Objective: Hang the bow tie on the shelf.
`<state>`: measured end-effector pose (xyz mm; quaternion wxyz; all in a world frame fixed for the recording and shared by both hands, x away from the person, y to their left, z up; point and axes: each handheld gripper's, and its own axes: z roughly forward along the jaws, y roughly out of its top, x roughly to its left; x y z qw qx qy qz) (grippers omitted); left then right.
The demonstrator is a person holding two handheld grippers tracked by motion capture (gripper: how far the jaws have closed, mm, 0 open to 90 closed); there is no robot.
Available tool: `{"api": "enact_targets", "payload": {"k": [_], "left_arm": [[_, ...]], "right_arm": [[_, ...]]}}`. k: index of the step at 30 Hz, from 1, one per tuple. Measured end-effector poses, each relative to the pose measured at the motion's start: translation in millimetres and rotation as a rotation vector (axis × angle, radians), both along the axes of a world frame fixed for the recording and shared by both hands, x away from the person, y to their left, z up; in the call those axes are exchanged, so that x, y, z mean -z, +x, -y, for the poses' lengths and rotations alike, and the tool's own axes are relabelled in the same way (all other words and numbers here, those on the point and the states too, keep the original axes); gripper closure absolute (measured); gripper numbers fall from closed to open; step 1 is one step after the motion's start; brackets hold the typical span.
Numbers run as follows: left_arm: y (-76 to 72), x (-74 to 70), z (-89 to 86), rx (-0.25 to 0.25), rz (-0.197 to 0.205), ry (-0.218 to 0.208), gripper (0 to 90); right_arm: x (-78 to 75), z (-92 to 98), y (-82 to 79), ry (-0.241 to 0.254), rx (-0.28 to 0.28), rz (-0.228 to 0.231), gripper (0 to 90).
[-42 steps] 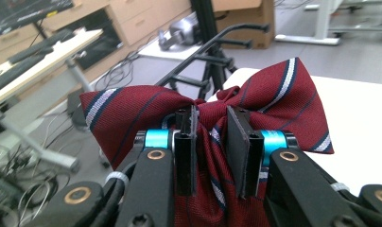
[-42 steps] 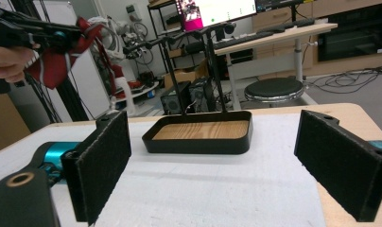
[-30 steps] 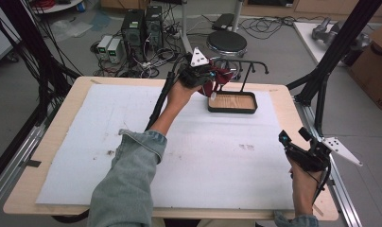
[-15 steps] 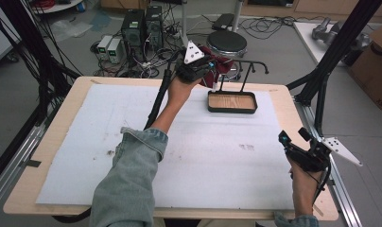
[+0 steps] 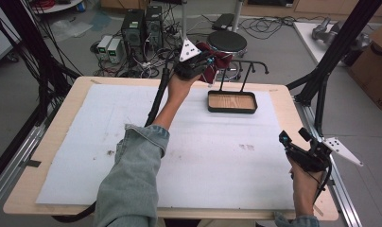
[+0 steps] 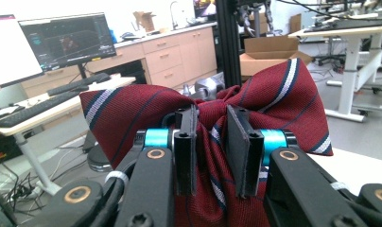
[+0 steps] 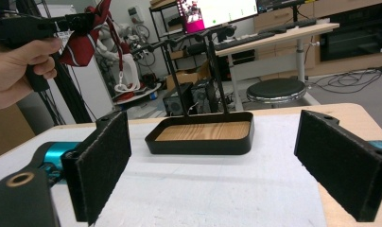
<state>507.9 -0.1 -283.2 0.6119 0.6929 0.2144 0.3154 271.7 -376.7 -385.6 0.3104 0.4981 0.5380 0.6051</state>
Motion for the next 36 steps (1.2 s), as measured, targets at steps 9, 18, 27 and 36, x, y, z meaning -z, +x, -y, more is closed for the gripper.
{"api": "enact_targets", "payload": {"k": [9,18,27,36], "left_arm": [[10.0,6.4,-0.8,-0.01,0.013,-0.048,73.8],[22.2,12.2,-9.7,-0.071,-0.001,-0.045,73.8],[31.1,20.5,-13.5,-0.11,-0.018,0.001,73.8],[33.4,34.0,-8.1,-0.117,-0.063,0.056,73.6]], "right_arm": [[0.7,-1.3,-0.5,-0.001,-0.011,-0.003,10.5],[1.1,1.0,-2.2,0.002,-0.009,-0.007,10.5],[1.2,0.0,-2.1,0.004,-0.014,-0.01,10.5],[0.9,0.8,-2.8,0.012,-0.016,-0.011,10.5]]}}
